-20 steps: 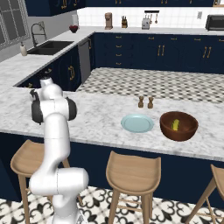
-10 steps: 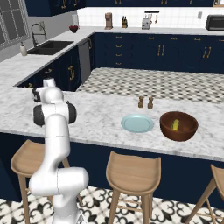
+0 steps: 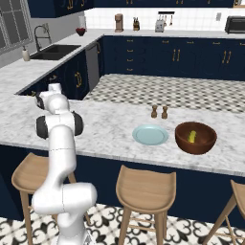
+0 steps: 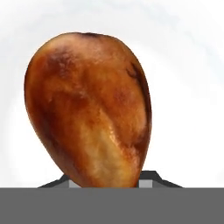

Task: Pick the chicken drumstick and cucumber from their plates and place them in the bowl. Then put the bowl in the fridge.

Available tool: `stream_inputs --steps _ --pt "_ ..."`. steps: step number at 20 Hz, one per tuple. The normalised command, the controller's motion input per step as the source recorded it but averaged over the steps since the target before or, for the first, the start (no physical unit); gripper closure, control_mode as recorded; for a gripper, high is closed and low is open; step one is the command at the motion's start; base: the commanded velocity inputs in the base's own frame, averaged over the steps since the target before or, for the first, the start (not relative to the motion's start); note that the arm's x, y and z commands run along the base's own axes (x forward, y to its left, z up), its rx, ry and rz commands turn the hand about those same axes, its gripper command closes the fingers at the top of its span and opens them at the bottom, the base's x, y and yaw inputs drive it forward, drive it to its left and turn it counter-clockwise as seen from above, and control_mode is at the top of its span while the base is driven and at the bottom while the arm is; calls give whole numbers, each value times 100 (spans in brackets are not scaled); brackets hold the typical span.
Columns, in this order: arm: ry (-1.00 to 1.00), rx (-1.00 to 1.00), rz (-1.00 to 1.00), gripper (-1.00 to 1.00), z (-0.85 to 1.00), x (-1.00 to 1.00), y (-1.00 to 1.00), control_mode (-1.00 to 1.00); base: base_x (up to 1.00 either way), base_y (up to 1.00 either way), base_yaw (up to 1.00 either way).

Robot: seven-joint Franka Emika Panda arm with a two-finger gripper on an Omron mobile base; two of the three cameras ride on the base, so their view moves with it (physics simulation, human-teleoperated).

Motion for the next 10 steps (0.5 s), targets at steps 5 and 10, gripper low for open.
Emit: stream_inputs --steps 5,10 --pt "-19 8 0 100 22 -97 -91 -100 0 0 0" --pt "-21 9 0 100 44 -100 -92 -100 0 0 0"
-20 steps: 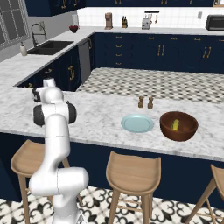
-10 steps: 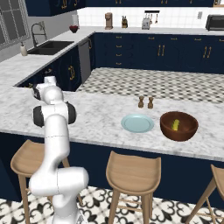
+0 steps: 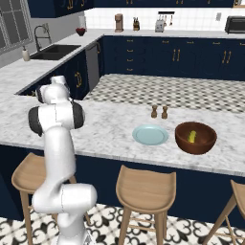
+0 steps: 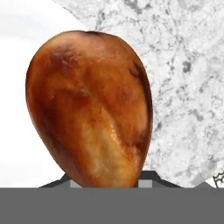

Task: Pick the chicken drumstick and cucumber from their plates and place them in the bowl. Then put the bowl in the fridge.

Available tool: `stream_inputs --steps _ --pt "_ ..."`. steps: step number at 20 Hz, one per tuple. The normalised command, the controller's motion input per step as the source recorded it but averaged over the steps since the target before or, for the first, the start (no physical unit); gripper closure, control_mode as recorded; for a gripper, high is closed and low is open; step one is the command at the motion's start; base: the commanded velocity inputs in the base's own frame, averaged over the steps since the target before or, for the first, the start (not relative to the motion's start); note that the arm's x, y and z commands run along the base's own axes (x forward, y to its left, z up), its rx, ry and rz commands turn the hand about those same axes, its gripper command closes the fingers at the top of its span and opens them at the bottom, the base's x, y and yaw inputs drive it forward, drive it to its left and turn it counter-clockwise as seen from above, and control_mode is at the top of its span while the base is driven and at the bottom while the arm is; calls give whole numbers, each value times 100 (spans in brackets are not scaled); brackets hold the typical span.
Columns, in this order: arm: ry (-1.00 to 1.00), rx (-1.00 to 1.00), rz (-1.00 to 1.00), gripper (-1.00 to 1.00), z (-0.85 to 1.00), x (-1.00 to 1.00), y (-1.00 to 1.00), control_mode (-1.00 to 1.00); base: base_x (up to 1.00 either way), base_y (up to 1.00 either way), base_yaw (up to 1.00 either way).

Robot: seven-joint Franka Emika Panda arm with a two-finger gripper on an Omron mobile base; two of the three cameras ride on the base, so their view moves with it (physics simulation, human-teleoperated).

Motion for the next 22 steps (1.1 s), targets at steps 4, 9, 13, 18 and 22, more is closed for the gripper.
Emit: stream_inputs --steps 4,9,13,18,22 --pt "-21 4 0 100 32 -100 -97 -100 0 0 0" --pt "-16 7 0 100 47 -96 -100 -100 0 0 0" --pt "-1 9 0 100 77 -52 -100 -100 0 0 0" --pt "0 4 0 100 73 -28 -100 -100 0 0 0" --pt "2 0 0 100 39 -6 -100 -100 0 0 0"
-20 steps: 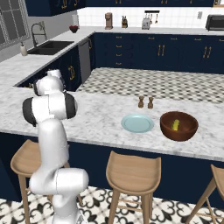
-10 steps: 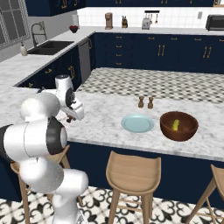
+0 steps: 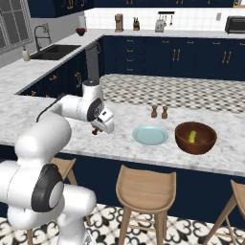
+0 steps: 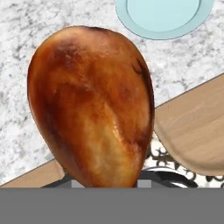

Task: Pick the chicken drumstick and cucumber from their plates and place them in the bowl. Then put the bowl in the fridge.

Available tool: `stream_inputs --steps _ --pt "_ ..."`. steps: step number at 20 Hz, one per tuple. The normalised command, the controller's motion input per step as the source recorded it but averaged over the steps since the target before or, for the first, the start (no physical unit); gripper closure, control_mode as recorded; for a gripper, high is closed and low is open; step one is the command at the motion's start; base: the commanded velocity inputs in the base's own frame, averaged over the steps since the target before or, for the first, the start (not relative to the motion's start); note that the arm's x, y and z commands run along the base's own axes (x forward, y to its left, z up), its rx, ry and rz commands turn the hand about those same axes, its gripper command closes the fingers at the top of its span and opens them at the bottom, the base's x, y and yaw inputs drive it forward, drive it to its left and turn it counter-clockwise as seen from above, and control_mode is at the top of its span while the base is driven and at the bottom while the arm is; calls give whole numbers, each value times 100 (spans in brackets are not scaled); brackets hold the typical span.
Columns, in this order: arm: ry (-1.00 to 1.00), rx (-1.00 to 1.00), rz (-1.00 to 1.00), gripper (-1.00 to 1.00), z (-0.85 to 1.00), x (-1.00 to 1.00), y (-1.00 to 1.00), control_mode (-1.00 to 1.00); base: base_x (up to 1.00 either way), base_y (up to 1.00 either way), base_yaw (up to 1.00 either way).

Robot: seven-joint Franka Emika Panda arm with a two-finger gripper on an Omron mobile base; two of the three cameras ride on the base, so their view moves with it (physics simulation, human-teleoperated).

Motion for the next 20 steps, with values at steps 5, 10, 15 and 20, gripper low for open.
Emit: stream_inputs --steps 5,10,15,20 --pt "0 -10 0 100 12 0 -100 -100 0 0 0" --pt "0 -10 1 100 16 0 -100 -100 0 0 0" --pt "0 -9 4 100 9 0 -100 -100 0 0 0" --pt "2 -4 0 100 7 20 -100 -100 0 0 0"
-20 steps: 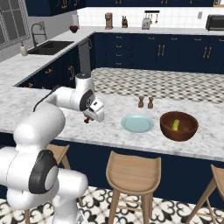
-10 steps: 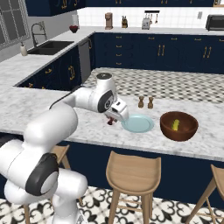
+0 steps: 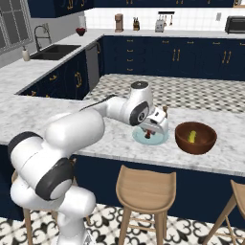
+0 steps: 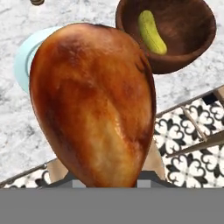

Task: Pick the chicken drumstick and cucumber from their plates and place them in the bowl. Then put the bowl in the fridge.

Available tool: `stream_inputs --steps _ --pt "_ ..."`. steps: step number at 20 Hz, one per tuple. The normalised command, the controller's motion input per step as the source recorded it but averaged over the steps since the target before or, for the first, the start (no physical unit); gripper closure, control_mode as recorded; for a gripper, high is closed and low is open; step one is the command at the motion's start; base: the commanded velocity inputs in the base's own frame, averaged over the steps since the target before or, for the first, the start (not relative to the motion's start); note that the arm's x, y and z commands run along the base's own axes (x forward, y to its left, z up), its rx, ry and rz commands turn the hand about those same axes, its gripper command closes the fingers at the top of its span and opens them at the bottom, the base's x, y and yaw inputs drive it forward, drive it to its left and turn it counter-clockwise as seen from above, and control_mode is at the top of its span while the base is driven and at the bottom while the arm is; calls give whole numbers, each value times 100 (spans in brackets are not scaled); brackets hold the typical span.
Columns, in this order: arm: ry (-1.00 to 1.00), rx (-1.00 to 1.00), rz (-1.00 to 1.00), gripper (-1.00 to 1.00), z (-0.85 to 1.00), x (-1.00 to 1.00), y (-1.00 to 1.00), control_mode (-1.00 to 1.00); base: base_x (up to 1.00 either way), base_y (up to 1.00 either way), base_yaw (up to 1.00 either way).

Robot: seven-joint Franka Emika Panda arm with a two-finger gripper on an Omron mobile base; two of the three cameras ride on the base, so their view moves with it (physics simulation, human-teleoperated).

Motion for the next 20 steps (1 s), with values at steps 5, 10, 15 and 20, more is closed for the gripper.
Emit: stream_inputs --steps 5,10,15,20 --pt "0 0 7 100 0 6 -100 -100 0 0 0" --pt "0 0 7 100 0 32 -82 -100 0 0 0" --pt "0 0 5 100 0 67 -49 -100 0 0 0" --pt "0 0 5 100 0 51 -37 -100 0 0 0"
